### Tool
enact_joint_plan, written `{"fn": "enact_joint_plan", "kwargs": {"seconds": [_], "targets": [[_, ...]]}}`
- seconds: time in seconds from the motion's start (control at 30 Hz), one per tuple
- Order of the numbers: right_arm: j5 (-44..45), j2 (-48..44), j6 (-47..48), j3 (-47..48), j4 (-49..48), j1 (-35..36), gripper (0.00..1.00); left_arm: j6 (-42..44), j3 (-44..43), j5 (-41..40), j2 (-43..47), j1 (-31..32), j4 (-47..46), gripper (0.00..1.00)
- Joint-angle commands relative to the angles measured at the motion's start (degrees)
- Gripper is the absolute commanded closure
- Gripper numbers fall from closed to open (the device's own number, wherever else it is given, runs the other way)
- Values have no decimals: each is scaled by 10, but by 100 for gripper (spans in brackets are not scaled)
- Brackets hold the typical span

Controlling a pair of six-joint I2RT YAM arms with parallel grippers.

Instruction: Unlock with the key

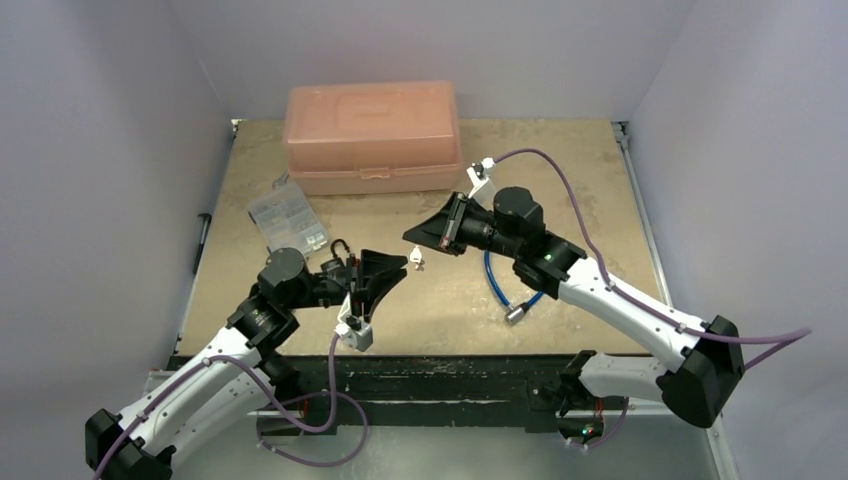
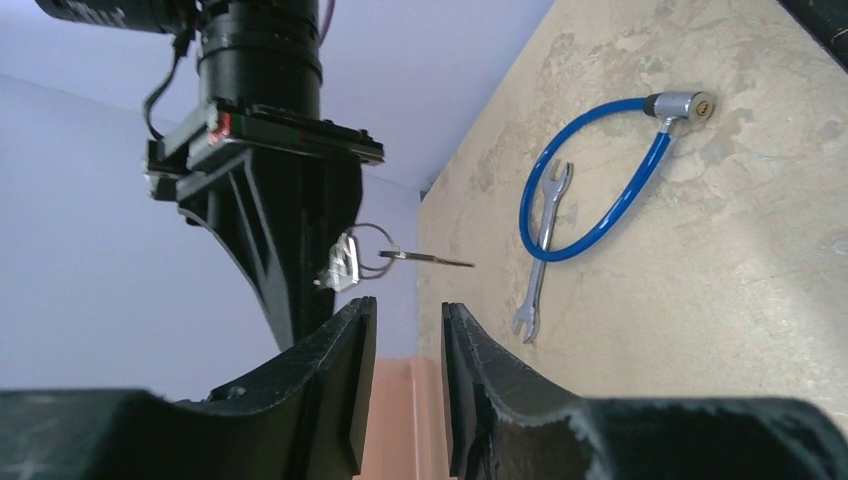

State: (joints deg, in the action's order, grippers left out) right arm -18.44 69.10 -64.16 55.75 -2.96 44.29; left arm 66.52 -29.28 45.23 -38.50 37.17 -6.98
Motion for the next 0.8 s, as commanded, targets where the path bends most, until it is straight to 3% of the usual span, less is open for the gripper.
{"fn": "enact_joint_plan", "kwargs": {"seconds": [0.0,0.13,0.23,0.47,0.6,0.7,0.77], "targets": [[36,-29,29,9,9,-1,100,-27,-10,31,1,0,10,66],[53,-45,62,7,9,-1,100,-102,-2,18,12,0,-16,66],[94,-75,117,3,9,-1,100,-217,11,-21,33,0,-77,66],[121,-179,230,-71,-115,0,100,-526,-31,-195,31,0,-110,62],[103,-222,238,-128,-245,0,100,-765,-90,-292,0,0,-85,54],[104,-238,220,-158,-319,0,100,-879,-132,-279,-35,0,-69,53],[104,-244,209,-172,-356,0,100,-945,-132,-237,-50,0,-117,48]]}}
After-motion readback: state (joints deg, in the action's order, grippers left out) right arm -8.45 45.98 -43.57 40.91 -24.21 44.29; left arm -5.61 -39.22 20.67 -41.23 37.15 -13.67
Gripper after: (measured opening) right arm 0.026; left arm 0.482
